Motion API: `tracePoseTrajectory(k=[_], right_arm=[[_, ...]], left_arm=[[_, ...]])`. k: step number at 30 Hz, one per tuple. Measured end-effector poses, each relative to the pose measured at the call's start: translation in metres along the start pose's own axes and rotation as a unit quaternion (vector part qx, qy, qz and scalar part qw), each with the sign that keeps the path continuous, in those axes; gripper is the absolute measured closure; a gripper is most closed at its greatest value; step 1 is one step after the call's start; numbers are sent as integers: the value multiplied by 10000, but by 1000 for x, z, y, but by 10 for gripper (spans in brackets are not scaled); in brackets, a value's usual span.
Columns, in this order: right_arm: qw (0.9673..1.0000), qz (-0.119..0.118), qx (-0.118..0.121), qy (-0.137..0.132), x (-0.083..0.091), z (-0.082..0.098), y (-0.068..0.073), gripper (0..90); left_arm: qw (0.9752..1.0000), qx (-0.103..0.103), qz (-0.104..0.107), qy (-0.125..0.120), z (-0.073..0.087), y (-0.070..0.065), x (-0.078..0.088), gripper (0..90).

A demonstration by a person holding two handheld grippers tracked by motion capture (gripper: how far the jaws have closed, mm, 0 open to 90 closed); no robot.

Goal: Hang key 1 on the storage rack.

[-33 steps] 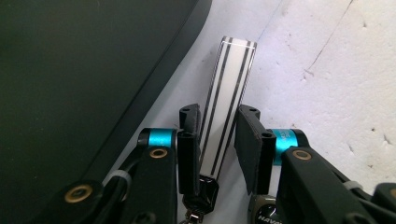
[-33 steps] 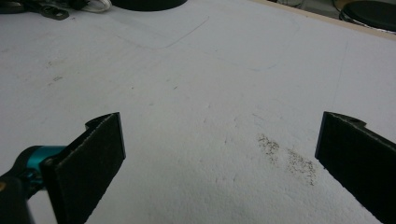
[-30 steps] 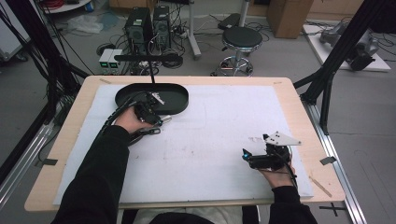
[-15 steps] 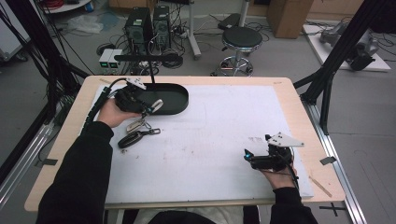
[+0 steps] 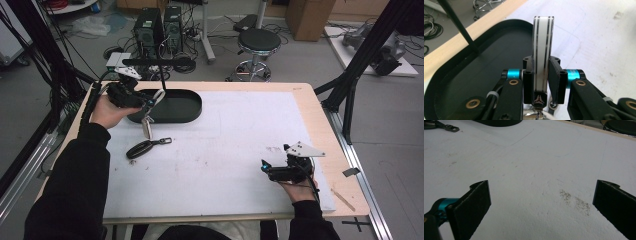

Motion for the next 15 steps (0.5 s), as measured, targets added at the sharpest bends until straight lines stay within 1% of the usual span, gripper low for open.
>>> tracePoseTrajectory(k=[2,4,6,9,12,13,15], right_arm=[[10000,-14,2,-14,0,0,0,7],[10000,-13,12,-6,0,0,0,7],[10000,-21,31,-22,0,0,1,7],[10000,-43,18,9,0,0,2,7],[10000,-34,61,0,0,0,1,7],[10000,-35,68,2,0,0,1,7],[10000,-50,21,-2,0,0,1,7]], left_arm=[[9999,-34,-99,-16,-4,1,4,756],[9999,-51,-150,-58,-9,2,8,756],[9995,-106,-270,-143,-15,2,13,756],[9990,-103,-359,-248,-23,3,19,756],[9985,-142,-450,-289,-31,5,24,756],[9980,-139,-496,-369,-35,6,26,756],[9977,-120,-523,-417,-40,7,30,756]])
Point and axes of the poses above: each handheld gripper's, and its own axes: x roughly backward along the jaws, z roughly out of its underside, y roughly to its left, the point moved 3 cm from there along -x, roughly forward along the jaws, and after that the axes turned 4 degrees about y, right-handed, at the moved point
